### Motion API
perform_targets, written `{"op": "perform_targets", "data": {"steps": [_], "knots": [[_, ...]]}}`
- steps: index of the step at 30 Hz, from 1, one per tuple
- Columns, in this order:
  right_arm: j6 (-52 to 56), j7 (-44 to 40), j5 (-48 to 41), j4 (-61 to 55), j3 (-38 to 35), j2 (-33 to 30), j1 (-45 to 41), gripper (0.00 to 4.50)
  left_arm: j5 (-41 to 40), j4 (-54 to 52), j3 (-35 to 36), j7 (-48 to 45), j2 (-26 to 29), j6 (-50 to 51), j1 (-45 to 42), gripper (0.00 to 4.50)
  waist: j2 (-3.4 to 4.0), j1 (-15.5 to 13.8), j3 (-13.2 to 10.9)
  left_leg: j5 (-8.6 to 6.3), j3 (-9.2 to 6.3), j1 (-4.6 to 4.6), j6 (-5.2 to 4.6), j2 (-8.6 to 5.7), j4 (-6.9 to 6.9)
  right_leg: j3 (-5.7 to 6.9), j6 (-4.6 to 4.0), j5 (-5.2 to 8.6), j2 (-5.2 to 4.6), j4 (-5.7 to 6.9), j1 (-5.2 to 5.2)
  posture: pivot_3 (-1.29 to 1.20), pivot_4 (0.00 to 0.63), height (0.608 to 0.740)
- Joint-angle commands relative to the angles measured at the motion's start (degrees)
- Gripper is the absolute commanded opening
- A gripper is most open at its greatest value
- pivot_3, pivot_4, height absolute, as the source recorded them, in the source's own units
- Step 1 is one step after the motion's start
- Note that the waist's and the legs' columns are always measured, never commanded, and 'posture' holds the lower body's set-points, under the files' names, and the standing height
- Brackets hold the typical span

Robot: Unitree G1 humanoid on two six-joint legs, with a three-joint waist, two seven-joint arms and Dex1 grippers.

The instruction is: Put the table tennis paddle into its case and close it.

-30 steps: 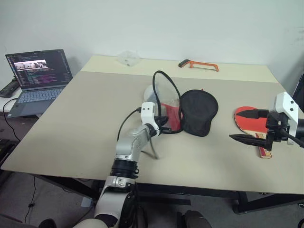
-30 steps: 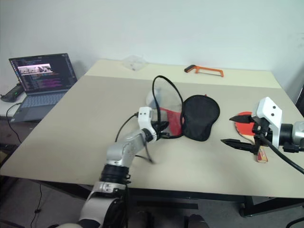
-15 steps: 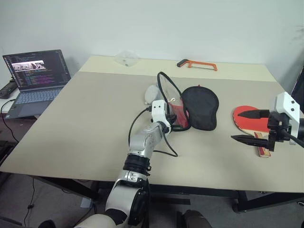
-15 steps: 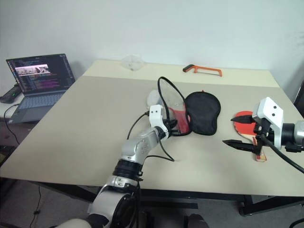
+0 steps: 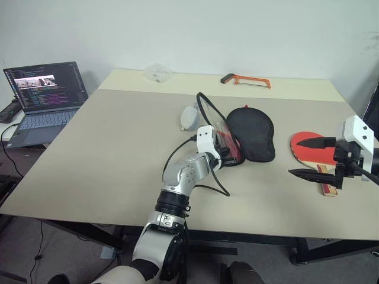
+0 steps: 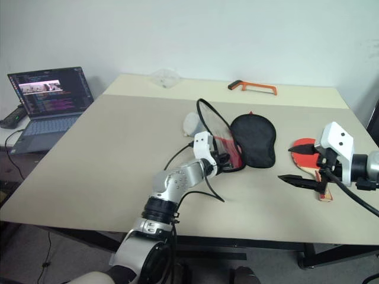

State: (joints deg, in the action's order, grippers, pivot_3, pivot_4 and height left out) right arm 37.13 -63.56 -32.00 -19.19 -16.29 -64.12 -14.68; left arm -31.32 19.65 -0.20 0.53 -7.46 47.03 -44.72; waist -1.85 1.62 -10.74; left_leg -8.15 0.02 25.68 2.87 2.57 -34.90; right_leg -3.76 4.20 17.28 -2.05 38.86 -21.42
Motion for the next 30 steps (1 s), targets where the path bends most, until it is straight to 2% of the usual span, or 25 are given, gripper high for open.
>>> {"op": "perform_targets", "data": {"steps": [1, 13, 18, 21, 24, 30], "knots": [[-0.82, 0.15, 0.16, -1.39, -1.04, -1.07, -0.94, 4.5, -3.55, -2.71, -1.64, 0.46, -13.23, 2.1, -3.03, 0.04, 0.0, 0.0, 0.0, 0.0, 0.0, 0.0, 0.0, 0.0, 0.0, 0.0, 0.0, 0.0, 0.0, 0.0, 0.0, 0.0, 0.15, 0.74], [-0.52, 0.34, 0.12, -2.56, -1.43, -0.99, 0.18, 4.5, -8.97, -1.41, -3.22, 2.58, -13.46, 4.71, -4.42, 0.04, 0.0, -0.01, 0.0, 0.0, 0.0, 0.0, 0.0, -0.01, 0.0, 0.0, -0.01, 0.0, 0.0, -0.02, 0.0, 0.0, 0.15, 0.74], [-0.7, 0.57, 0.24, -2.39, -0.6, -0.66, -0.17, 4.5, -10.09, -1.2, -4.08, 1.64, -11.58, 7.29, -4.86, 0.04, 0.0, -0.01, 0.0, 0.0, 0.0, 0.0, 0.0, -0.01, 0.0, 0.0, -0.01, 0.0, 0.0, -0.03, 0.0, 0.0, 0.15, 0.74], [-1.07, 0.55, 0.56, -1.79, 0.09, -0.5, -0.54, 4.5, -10.92, -2.32, -3.85, 0.08, -9.61, 7.53, -4.53, 0.69, 0.0, -0.01, 0.0, 0.0, 0.0, 0.01, 0.0, -0.02, 0.0, 0.0, -0.02, 0.0, 0.0, -0.03, -0.01, 0.0, 0.15, 0.74], [-1.22, 0.45, 0.72, -1.28, 0.66, -0.37, -1.11, 4.5, -10.7, -3.15, -3.88, -1.36, -7.57, 7.79, -4.97, 1.73, 0.0, 0.01, 0.0, 0.0, 0.0, 0.01, 0.0, -0.02, 0.0, 0.0, -0.01, 0.0, 0.0, -0.03, -0.01, 0.0, 0.15, 0.74], [-0.73, 0.63, 0.9, -0.85, 1.32, -0.19, -1.6, 4.5, -6.81, -7.16, -4.86, -6.09, 1.27, 6.96, -5.45, 3.9, -0.01, 0.0, -0.01, 0.0, -0.01, 0.06, 0.0, -0.02, 0.0, 0.0, -0.02, 0.0, 0.0, -0.05, -0.05, 0.0, 0.15, 0.74]]}}
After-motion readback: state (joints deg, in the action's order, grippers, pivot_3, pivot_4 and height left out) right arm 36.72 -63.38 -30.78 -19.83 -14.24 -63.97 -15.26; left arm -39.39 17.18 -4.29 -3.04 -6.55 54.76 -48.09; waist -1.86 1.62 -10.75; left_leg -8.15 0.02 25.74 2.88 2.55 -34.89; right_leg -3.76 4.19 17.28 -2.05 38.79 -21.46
